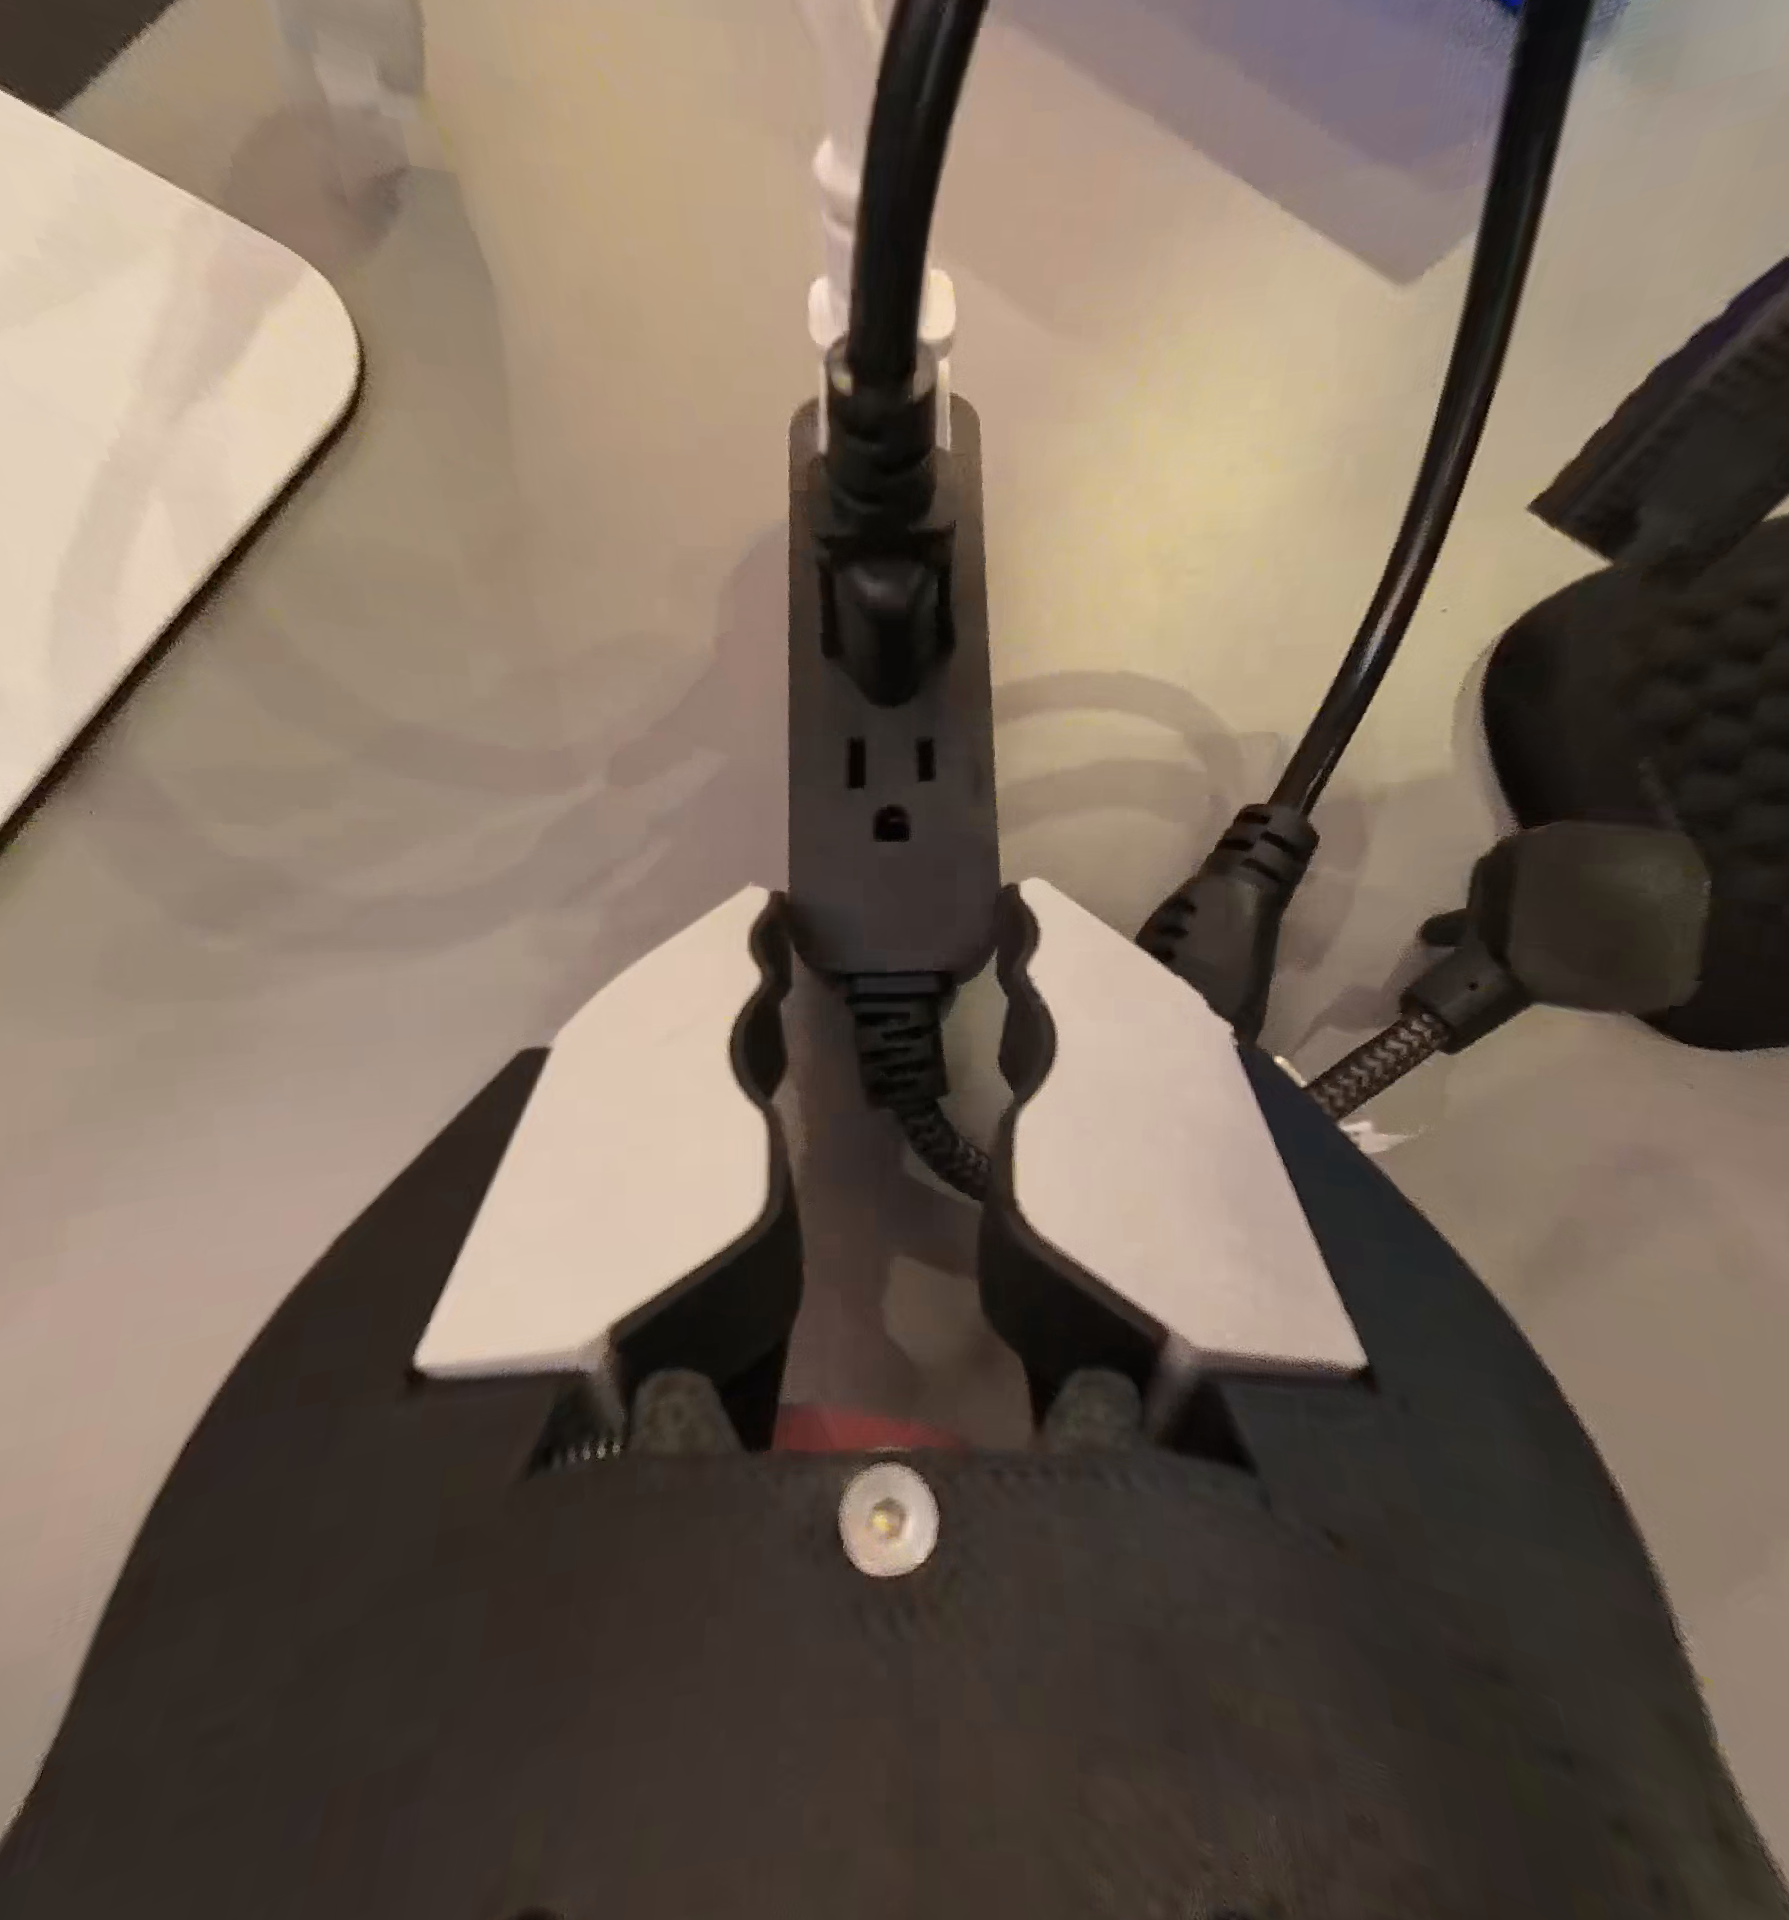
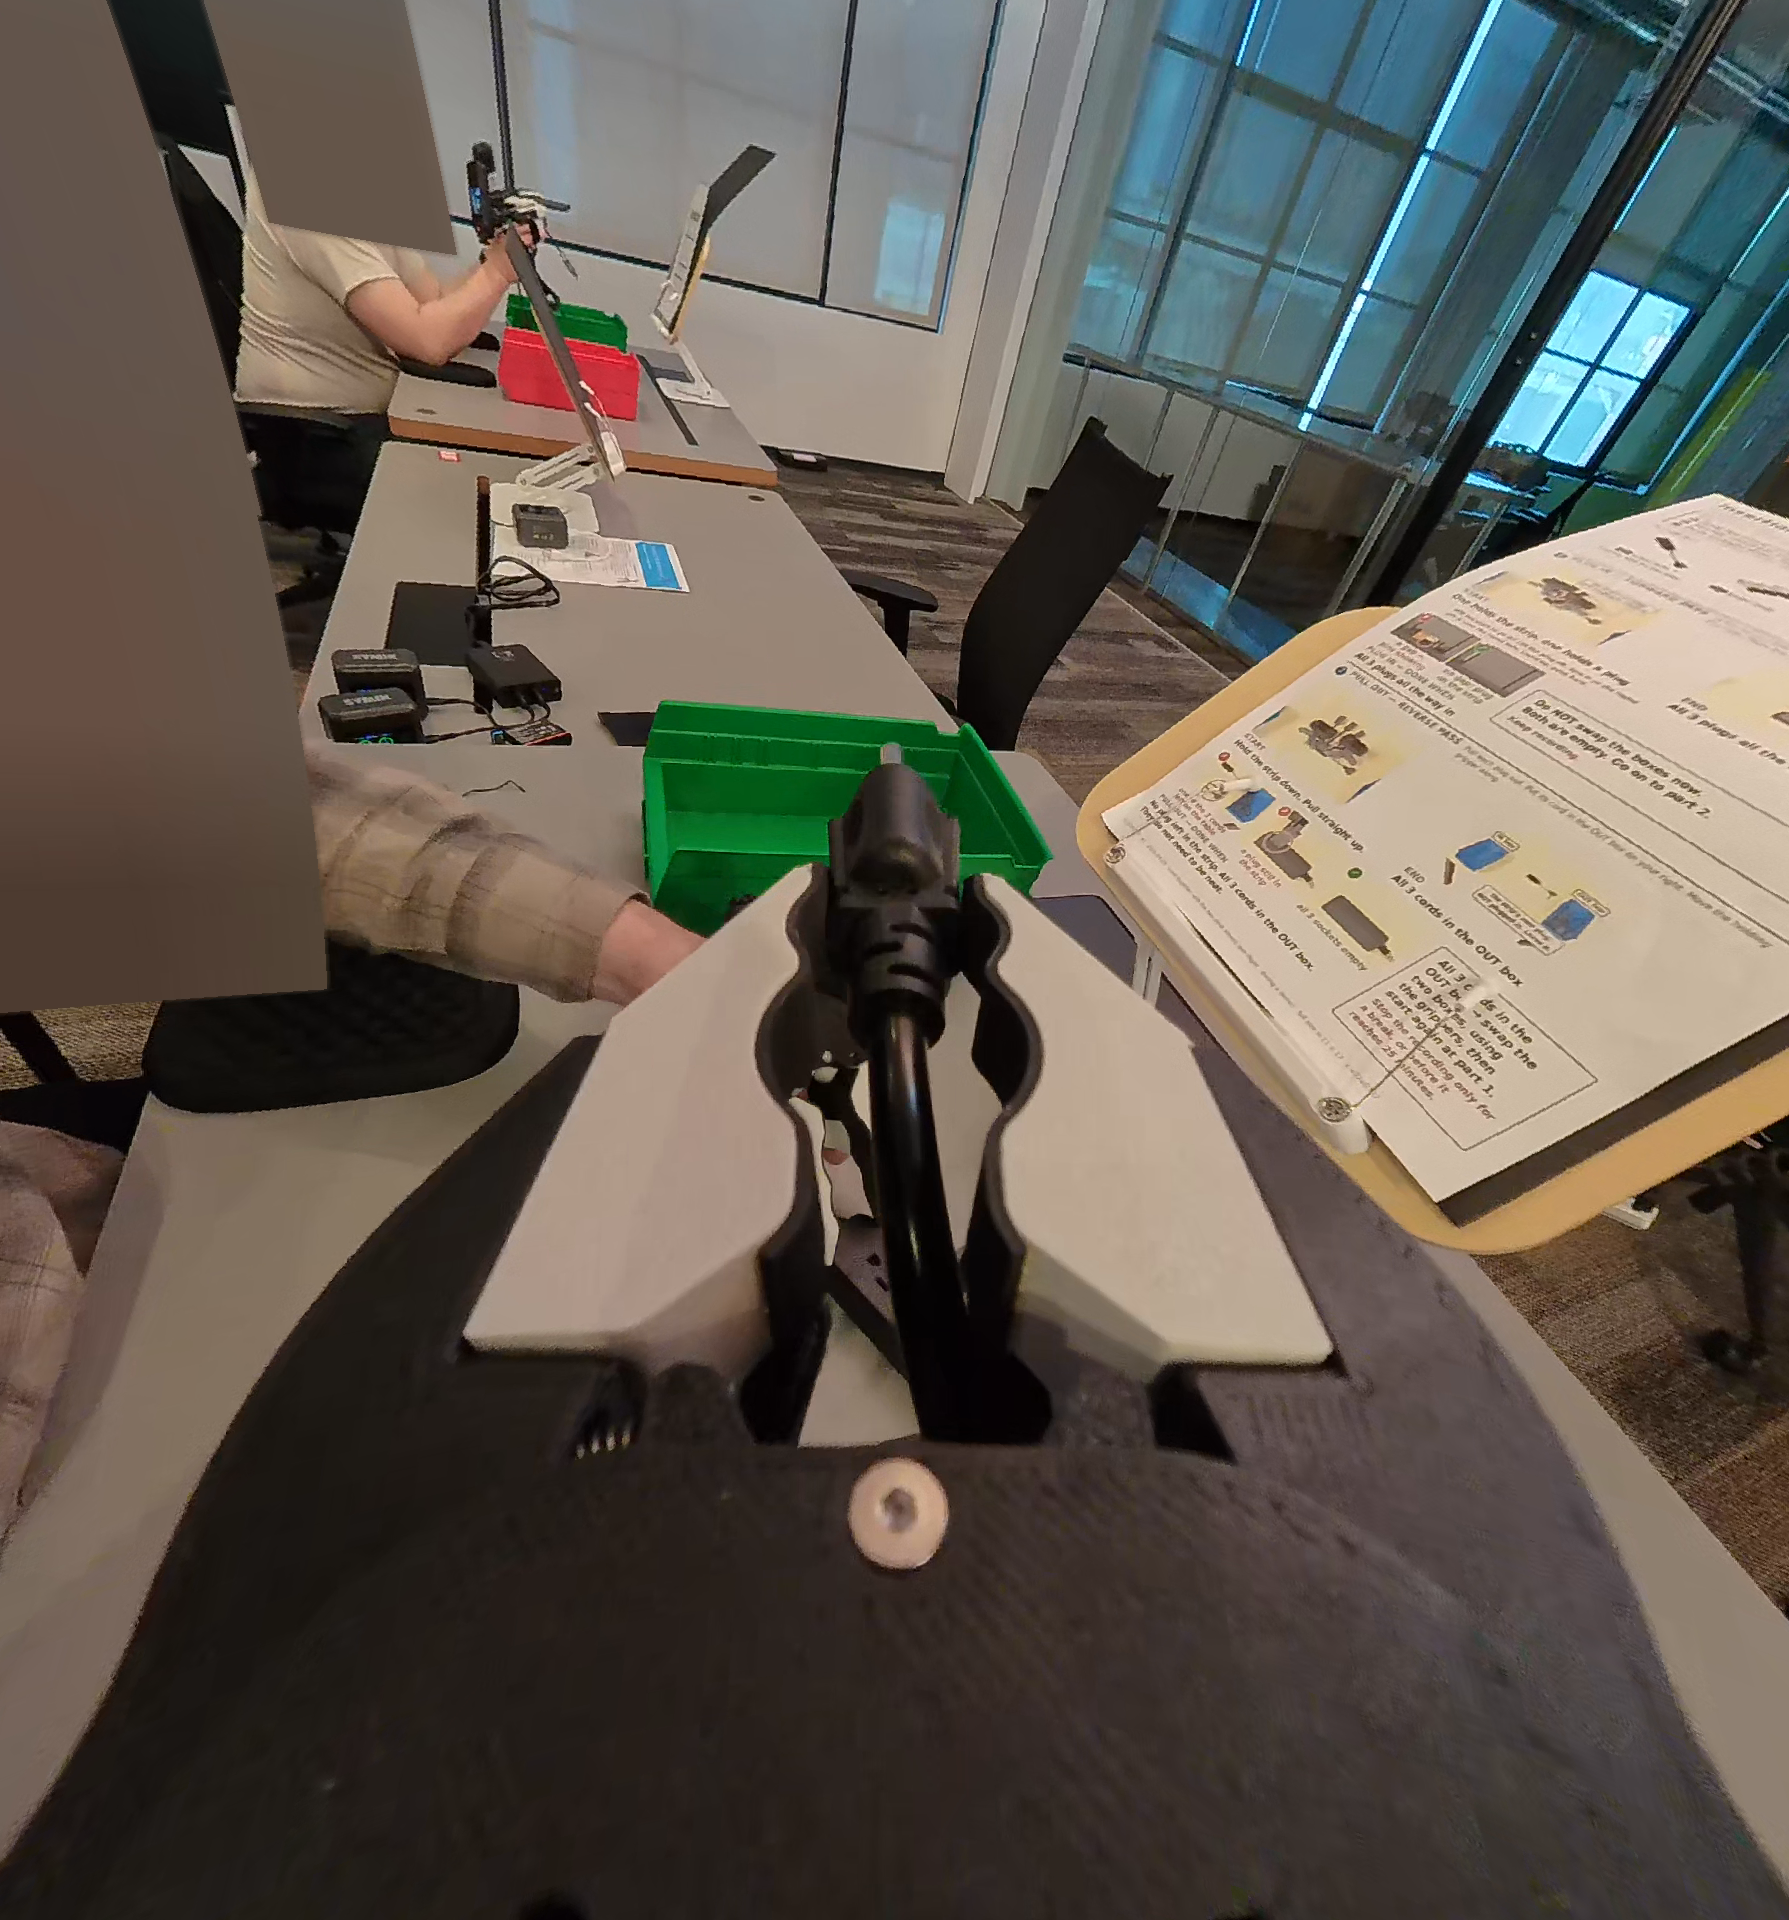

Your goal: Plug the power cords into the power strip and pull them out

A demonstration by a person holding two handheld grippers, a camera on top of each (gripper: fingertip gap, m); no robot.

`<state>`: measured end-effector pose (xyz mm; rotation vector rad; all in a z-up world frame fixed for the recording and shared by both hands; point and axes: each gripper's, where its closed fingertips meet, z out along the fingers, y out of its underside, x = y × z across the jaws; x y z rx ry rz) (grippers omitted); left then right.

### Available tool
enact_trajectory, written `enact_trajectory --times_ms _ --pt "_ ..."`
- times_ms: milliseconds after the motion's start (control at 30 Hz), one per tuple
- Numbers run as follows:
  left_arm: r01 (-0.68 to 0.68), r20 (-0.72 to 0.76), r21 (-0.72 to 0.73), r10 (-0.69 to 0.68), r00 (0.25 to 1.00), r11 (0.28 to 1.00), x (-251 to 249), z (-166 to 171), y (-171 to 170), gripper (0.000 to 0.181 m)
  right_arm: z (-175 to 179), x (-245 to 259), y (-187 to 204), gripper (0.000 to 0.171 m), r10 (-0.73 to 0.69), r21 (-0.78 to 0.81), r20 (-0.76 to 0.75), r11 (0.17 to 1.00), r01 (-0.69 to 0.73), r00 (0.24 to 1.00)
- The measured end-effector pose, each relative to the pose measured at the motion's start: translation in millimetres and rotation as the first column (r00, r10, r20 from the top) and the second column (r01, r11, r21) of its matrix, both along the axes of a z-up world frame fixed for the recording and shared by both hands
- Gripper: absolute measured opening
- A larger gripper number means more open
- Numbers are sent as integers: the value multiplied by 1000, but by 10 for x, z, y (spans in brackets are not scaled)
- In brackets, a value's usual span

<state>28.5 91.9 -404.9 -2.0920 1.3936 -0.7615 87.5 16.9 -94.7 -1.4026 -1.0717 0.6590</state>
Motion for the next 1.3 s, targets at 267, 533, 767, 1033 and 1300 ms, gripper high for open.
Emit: enact_trajectory --times_ms 267,533,767,1033,1300 --pt "125 -120 91 -114 986 988 39 -72 -13 38 -160 -28 54 22 18 -39 88 999 -14 996" --pt "287 -122 150 -270 955 946 191 -75 69 38 -706 -124 169 23 71 -116 422 993 -24 904" --pt "422 -126 167 -405 906 891 299 -74 107 39 -1274 -10 396 23 151 -204 686 979 -11 712" --pt "498 -103 170 -487 867 851 367 -67 118 40 -1665 61 587 23 223 -257 806 966 -15 548" --pt "472 -59 218 -471 880 854 390 -24 116 38 -1810 68 672 23 247 -286 787 958 -21 565"
